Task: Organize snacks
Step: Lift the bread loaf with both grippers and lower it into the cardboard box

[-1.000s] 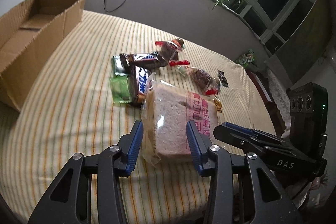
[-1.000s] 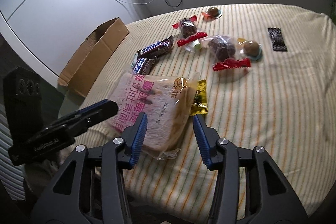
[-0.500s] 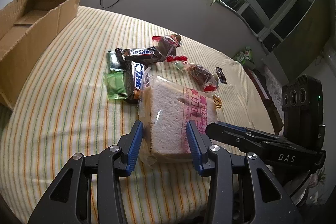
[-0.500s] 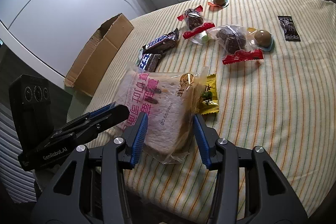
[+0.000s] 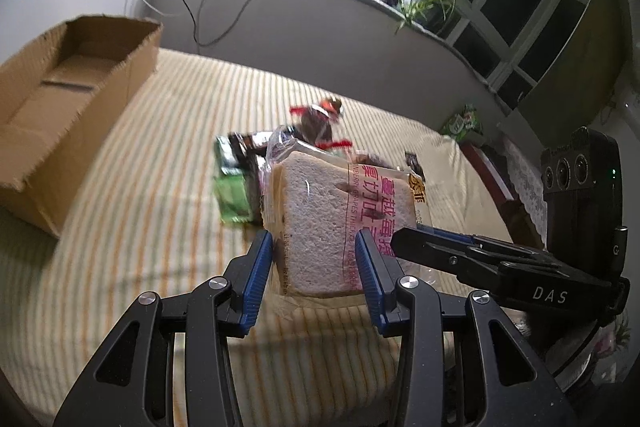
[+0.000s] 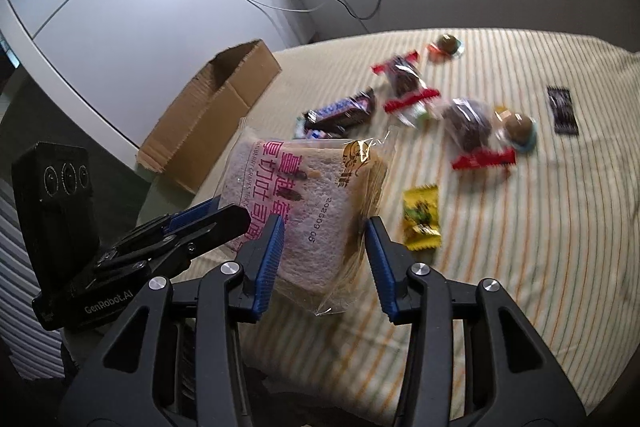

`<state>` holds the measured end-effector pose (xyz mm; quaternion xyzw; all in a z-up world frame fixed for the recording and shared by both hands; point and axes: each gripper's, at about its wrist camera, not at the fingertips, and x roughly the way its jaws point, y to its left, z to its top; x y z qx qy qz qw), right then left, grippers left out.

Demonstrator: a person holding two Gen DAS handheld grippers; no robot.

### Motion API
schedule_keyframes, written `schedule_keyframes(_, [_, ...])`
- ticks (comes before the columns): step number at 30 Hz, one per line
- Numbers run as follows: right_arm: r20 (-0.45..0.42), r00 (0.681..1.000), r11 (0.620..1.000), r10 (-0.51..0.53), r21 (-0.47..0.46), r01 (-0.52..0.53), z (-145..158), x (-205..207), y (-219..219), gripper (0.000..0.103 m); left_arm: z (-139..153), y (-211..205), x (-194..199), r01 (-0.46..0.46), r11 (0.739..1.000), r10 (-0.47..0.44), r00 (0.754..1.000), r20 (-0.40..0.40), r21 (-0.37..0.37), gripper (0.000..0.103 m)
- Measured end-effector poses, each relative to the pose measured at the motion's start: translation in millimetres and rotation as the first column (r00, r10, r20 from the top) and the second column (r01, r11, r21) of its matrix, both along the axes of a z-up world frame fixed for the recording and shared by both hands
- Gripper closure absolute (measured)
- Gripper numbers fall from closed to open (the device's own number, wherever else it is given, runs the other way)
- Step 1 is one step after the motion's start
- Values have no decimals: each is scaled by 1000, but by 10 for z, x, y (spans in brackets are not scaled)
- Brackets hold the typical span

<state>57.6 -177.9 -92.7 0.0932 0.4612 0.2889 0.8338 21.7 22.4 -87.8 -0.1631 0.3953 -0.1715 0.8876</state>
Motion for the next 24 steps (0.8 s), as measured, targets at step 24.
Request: schedule_keyframes(24, [143, 961, 971, 237, -50, -232, 549, 407, 1531, 59, 343, 1150, 59, -272, 961, 261, 954, 148, 55, 62])
